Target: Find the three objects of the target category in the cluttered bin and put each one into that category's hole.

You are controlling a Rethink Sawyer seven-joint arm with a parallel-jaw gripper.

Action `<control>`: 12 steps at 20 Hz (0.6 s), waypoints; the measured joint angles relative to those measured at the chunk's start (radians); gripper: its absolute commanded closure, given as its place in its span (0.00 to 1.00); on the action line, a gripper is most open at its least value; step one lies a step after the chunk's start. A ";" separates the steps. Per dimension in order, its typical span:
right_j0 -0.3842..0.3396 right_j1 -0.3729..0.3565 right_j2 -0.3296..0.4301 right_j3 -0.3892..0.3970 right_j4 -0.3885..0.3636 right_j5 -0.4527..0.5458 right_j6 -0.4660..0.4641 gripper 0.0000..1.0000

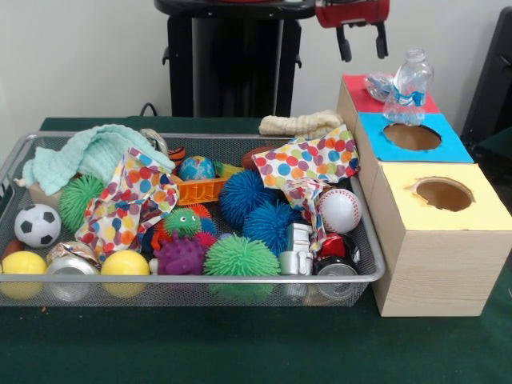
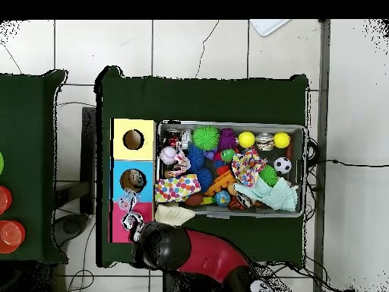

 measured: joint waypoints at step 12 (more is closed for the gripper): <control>0.001 0.111 -0.001 0.003 -0.061 -0.077 0.000 0.00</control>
